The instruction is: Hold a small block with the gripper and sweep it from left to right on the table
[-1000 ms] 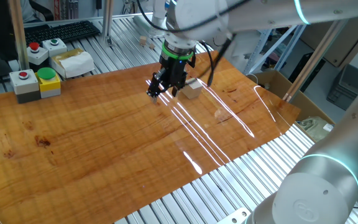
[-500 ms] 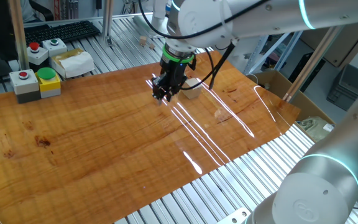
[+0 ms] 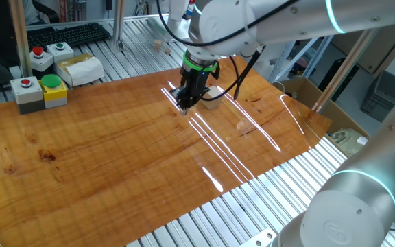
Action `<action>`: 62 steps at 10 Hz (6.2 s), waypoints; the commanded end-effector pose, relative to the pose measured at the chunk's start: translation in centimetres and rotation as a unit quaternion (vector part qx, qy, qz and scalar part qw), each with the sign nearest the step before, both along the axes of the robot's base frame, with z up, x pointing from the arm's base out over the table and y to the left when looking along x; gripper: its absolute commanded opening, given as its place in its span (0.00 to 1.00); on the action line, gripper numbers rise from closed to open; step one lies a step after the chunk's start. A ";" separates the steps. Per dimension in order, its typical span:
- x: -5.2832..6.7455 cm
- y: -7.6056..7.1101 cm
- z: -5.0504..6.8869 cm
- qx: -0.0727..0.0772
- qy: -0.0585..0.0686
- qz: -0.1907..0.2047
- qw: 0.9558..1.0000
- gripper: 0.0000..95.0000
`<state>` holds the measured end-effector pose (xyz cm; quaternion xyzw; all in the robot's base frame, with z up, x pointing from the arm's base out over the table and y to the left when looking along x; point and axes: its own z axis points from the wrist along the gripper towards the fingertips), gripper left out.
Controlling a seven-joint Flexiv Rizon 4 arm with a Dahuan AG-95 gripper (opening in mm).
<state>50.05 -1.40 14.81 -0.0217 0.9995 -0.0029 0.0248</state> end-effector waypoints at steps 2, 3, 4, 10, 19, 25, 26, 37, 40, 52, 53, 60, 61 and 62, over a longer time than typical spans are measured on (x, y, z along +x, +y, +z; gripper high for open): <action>0.6 -0.7 -0.7 -0.001 0.000 -0.005 1.000 0.00; 0.9 -1.0 -0.9 -0.001 0.000 -0.006 1.000 0.00; 1.3 -1.3 -1.1 -0.001 0.000 -0.008 1.000 0.00; 4.0 -4.4 -2.5 -0.004 0.001 -0.013 1.000 0.00; 5.9 -10.6 -3.0 0.000 0.001 0.027 1.000 0.00; 6.3 -13.8 -2.9 0.000 0.002 0.037 0.999 0.00; 6.5 -14.3 -2.9 0.001 0.003 0.036 0.999 0.00; 6.6 -14.4 -3.1 0.002 0.003 -0.048 0.999 0.00; 6.6 -14.4 -3.1 0.005 0.004 -0.088 0.996 0.00; 6.6 -14.4 -3.1 0.000 0.007 -0.034 0.999 0.00; 6.6 -14.4 -3.1 0.000 0.008 -0.029 1.000 0.00; 7.1 -16.1 -3.1 -0.001 0.009 -0.020 1.000 0.00; 7.6 -17.0 -3.2 -0.001 0.009 -0.017 1.000 0.00; 7.9 -17.8 -3.3 -0.001 0.008 -0.013 1.000 0.00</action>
